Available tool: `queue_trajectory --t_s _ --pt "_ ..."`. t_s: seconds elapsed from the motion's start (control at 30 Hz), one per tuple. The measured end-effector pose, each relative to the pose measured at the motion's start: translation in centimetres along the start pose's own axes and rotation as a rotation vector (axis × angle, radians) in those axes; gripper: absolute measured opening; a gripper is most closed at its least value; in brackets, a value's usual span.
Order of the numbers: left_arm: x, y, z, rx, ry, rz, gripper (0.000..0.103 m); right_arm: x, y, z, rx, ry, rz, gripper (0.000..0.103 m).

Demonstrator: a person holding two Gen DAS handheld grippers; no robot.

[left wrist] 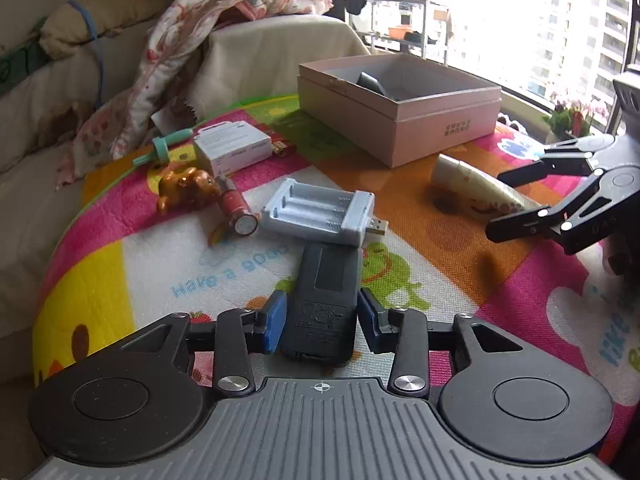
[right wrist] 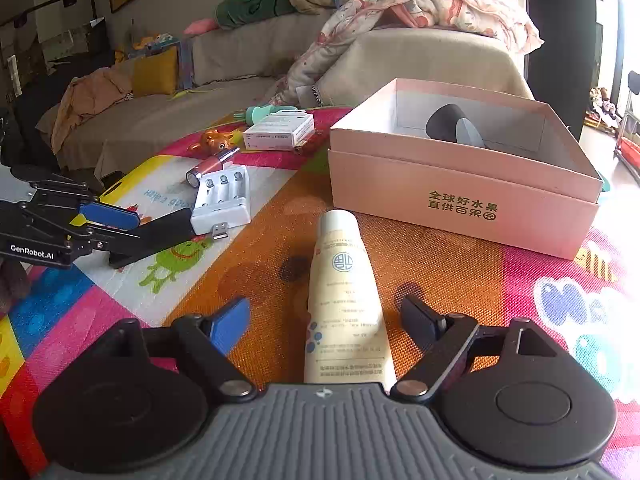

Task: Organize rigid objects
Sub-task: 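Carry the lotion tube and black phone toward the pink box with both tools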

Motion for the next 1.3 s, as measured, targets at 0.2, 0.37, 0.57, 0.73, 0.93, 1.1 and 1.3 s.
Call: queue_trajectory --t_s 0.2,0.37,0.57,0.73,0.93,1.1,1.3 --pt "-0.8 -0.5 -0.7 0.003 -0.007 0.02 0.043 0.0 -0.3 -0.2 0.003 0.004 -0.01 0.085" --pt "-1.7 -0.3 -0.4 -0.018 -0.038 0.0 0.043 -0.2 -1.7 -1.7 0.013 0.066 0.012 0.057" --pt "-5.0 -0.1 1.3 -0.013 0.051 -0.098 0.043 1.5 -1.2 0.6 0.015 0.08 0.167 0.036" --pt "-7.1 -2.5 3.4 -0.079 0.123 -0.118 0.043 1.6 -0.9 5.5 -0.045 0.041 0.164 0.006" --pt "-7.0 -6.6 4.9 -0.171 0.098 -0.107 0.043 0.2 -2.7 10.4 -0.187 0.103 0.177 0.007" --pt "-6.4 -6.1 4.6 -0.157 0.09 -0.063 0.043 -0.3 -1.3 8.6 -0.098 0.015 0.135 0.035" --pt "-5.7 -4.6 3.0 -0.096 0.115 -0.036 0.043 0.5 0.2 3.4 0.018 -0.037 0.173 0.04"
Point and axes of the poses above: each gripper's, at about its wrist camera, not at the fingertips, and z roughly against the way its jaws point, x to its left, y to its underside, the point moved 1 cm from there along -z, roughly the way its jaws point, and after that the axes turned 5 degrees about -y, right-handed, at the moved point
